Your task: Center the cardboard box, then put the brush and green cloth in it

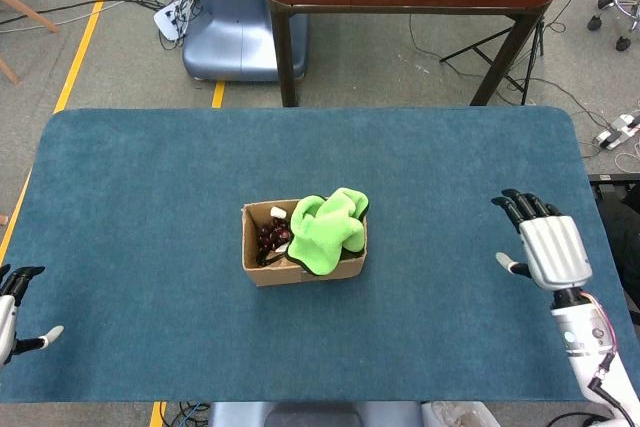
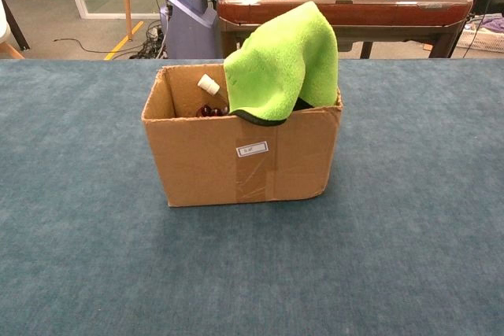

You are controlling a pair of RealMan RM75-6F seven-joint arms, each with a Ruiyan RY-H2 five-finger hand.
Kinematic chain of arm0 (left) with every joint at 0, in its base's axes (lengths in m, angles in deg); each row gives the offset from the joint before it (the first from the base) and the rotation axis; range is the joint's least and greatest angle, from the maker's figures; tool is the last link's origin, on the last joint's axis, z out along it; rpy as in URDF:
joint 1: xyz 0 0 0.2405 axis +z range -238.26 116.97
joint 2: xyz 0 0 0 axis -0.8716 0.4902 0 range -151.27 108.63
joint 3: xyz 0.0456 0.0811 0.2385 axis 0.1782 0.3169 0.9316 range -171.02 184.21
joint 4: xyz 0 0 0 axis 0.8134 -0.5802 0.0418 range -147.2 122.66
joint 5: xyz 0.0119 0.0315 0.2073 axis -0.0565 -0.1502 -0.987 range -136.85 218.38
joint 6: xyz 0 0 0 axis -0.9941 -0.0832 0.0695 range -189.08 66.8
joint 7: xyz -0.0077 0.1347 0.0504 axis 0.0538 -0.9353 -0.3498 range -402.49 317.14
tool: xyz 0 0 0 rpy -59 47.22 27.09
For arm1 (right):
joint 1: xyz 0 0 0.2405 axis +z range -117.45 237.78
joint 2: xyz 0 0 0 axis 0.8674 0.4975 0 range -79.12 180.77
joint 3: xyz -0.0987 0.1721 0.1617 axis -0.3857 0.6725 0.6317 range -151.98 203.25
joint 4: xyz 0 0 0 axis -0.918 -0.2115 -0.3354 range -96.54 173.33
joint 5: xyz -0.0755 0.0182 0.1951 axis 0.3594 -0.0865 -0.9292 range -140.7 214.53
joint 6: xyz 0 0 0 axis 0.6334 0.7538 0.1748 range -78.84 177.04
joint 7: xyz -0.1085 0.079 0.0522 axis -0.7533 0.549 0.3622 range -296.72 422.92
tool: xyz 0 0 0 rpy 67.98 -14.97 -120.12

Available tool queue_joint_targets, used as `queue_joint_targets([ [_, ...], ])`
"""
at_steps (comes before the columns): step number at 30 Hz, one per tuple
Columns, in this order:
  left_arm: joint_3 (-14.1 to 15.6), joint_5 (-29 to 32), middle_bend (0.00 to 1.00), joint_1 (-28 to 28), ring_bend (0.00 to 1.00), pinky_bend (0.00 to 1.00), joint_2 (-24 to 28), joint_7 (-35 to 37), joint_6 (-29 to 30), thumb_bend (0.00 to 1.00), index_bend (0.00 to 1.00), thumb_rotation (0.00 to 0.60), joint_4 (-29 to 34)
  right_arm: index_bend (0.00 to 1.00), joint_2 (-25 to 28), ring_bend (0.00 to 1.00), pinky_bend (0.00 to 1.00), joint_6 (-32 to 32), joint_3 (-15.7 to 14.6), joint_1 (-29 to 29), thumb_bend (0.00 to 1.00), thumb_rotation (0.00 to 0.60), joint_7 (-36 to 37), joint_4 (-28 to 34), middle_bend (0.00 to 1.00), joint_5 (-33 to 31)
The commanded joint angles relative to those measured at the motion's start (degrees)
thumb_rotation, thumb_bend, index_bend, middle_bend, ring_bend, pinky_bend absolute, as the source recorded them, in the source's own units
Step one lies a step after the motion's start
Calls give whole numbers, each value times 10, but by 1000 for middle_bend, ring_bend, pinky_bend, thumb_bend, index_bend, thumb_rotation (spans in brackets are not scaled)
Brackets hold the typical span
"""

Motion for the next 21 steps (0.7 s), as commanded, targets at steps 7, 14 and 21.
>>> queue_joint_targets([
  [7,-9,-7,166,-10,43,252,-6,5,-1,110,188,600,-4,261,-29,208,377,66,-39,-89,0,600,20,-44,228,3],
  [14,-8,11,166,-13,43,252,-7,2,-15,110,189,600,-14,261,-22,208,377,87,-42,-121,0,600,68,-66,238,33],
  [21,-4,-15,166,-21,43,253,-9,15,-21,110,199,600,-23,261,-10,208,377,62,-28,-123,0,600,103,-82,247,25],
])
